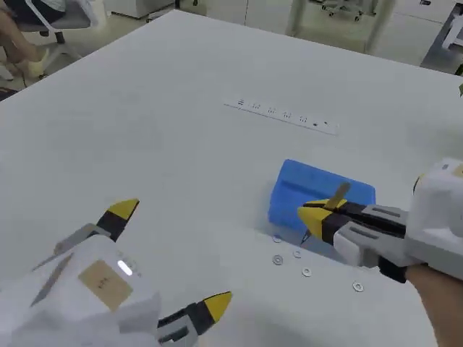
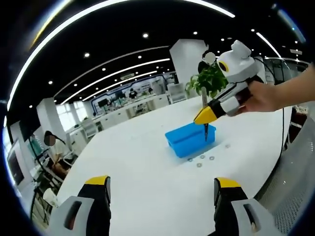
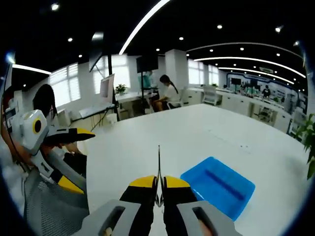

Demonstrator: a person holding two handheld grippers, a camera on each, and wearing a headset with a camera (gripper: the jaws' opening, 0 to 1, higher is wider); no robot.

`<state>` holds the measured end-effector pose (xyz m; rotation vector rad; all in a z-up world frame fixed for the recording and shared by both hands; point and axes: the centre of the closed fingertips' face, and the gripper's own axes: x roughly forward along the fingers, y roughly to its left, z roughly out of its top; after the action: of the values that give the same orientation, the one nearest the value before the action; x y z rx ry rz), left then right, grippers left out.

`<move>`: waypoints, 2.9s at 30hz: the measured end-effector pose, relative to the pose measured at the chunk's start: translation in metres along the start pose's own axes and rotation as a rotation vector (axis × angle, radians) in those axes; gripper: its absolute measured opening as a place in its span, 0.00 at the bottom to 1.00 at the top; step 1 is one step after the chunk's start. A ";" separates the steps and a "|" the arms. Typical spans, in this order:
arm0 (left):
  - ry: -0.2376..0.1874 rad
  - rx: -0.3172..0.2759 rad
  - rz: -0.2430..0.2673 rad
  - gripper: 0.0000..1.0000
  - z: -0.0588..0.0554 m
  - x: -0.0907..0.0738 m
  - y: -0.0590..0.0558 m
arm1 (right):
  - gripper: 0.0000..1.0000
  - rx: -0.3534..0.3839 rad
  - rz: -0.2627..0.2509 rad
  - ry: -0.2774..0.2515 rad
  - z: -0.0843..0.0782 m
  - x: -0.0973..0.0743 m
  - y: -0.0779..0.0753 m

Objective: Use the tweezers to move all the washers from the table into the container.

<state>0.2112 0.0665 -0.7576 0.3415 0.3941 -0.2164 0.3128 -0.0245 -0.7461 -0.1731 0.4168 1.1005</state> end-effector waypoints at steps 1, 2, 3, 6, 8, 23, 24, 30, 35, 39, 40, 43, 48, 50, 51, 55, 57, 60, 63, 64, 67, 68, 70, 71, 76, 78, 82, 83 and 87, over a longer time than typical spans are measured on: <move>0.002 0.004 -0.002 0.89 -0.001 0.000 0.000 | 0.02 0.017 0.003 -0.005 -0.001 0.003 -0.002; 0.004 0.004 -0.003 0.89 -0.001 0.000 0.000 | 0.02 0.041 0.011 -0.019 -0.002 0.006 -0.003; 0.009 -0.002 -0.007 0.89 -0.002 0.000 0.000 | 0.02 0.054 0.017 -0.026 -0.003 0.008 -0.004; 0.036 -0.017 -0.031 0.89 -0.007 0.002 -0.004 | 0.01 0.071 0.024 -0.020 -0.012 0.019 -0.010; 0.042 -0.011 -0.039 0.90 -0.008 0.003 -0.006 | 0.02 0.060 0.022 -0.024 -0.015 0.025 -0.012; 0.110 0.011 -0.053 0.92 -0.021 0.008 -0.011 | 0.03 0.084 0.003 -0.012 -0.036 0.061 -0.030; 0.111 0.009 -0.056 0.93 -0.021 0.007 -0.012 | 0.03 0.068 -0.001 -0.005 -0.037 0.063 -0.031; 0.114 0.003 -0.063 0.93 -0.022 0.008 -0.013 | 0.04 0.041 0.008 0.024 -0.045 0.068 -0.031; 0.115 -0.001 -0.059 0.91 -0.022 0.007 -0.012 | 0.04 0.020 0.009 0.035 -0.049 0.069 -0.031; 0.117 -0.002 -0.057 0.91 -0.022 0.007 -0.011 | 0.04 0.014 0.014 0.038 -0.050 0.071 -0.031; 0.119 0.001 -0.057 0.90 -0.022 0.007 -0.012 | 0.04 0.017 0.018 0.041 -0.050 0.072 -0.031; 0.121 0.004 -0.057 0.90 -0.023 0.007 -0.011 | 0.04 0.019 0.019 0.039 -0.050 0.073 -0.031; 0.126 0.002 -0.056 0.90 -0.024 0.008 -0.010 | 0.04 -0.018 0.013 0.052 -0.050 0.075 -0.031; 0.127 0.005 -0.056 0.90 -0.024 0.008 -0.010 | 0.04 -0.026 0.011 0.065 -0.053 0.077 -0.032; 0.126 0.005 -0.057 0.90 -0.024 0.008 -0.010 | 0.04 -0.030 0.014 0.058 -0.052 0.076 -0.031; 0.131 0.008 -0.057 0.90 -0.025 0.008 -0.010 | 0.03 -0.035 0.010 0.054 -0.052 0.077 -0.031; 0.133 0.011 -0.057 0.90 -0.025 0.008 -0.010 | 0.03 -0.024 0.013 0.058 -0.052 0.077 -0.031; 0.134 0.009 -0.055 0.89 -0.026 0.008 -0.009 | 0.03 -0.044 0.012 0.072 -0.052 0.077 -0.032; 0.135 0.009 -0.053 0.89 -0.026 0.008 -0.009 | 0.02 -0.041 0.026 0.086 -0.053 0.076 -0.029; 0.134 0.009 -0.053 0.90 -0.026 0.008 -0.009 | 0.02 -0.039 0.028 0.086 -0.052 0.075 -0.028; 0.136 0.001 -0.052 0.90 -0.026 0.008 -0.009 | 0.02 -0.032 0.038 0.078 -0.046 0.070 -0.023; 0.134 -0.001 -0.051 0.90 -0.026 0.008 -0.008 | 0.02 -0.030 0.040 0.076 -0.045 0.069 -0.022; 0.132 -0.007 -0.054 0.90 -0.025 0.008 -0.008 | 0.02 -0.022 0.051 0.070 -0.040 0.066 -0.018; 0.133 -0.008 -0.056 0.91 -0.025 0.008 -0.009 | 0.02 -0.018 0.057 0.067 -0.036 0.064 -0.016; 0.111 -0.023 -0.078 0.93 -0.021 0.007 -0.013 | 0.02 -0.018 0.063 0.039 -0.018 0.053 -0.010; 0.115 -0.028 -0.082 0.93 -0.022 0.008 -0.013 | 0.02 -0.007 0.068 0.032 -0.013 0.049 -0.009; 0.114 -0.023 -0.090 0.93 -0.022 0.008 -0.015 | 0.02 0.000 0.058 0.013 -0.004 0.044 -0.011; 0.116 -0.023 -0.091 0.93 -0.022 0.008 -0.016 | 0.02 0.000 0.058 0.009 -0.003 0.043 -0.012; 0.112 -0.028 -0.092 0.92 -0.022 0.007 -0.016 | 0.02 -0.001 0.046 -0.011 0.005 0.041 -0.016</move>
<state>0.2064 0.0591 -0.7839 0.3091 0.5238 -0.2817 0.3442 0.0040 -0.7598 -0.1594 0.4122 1.1468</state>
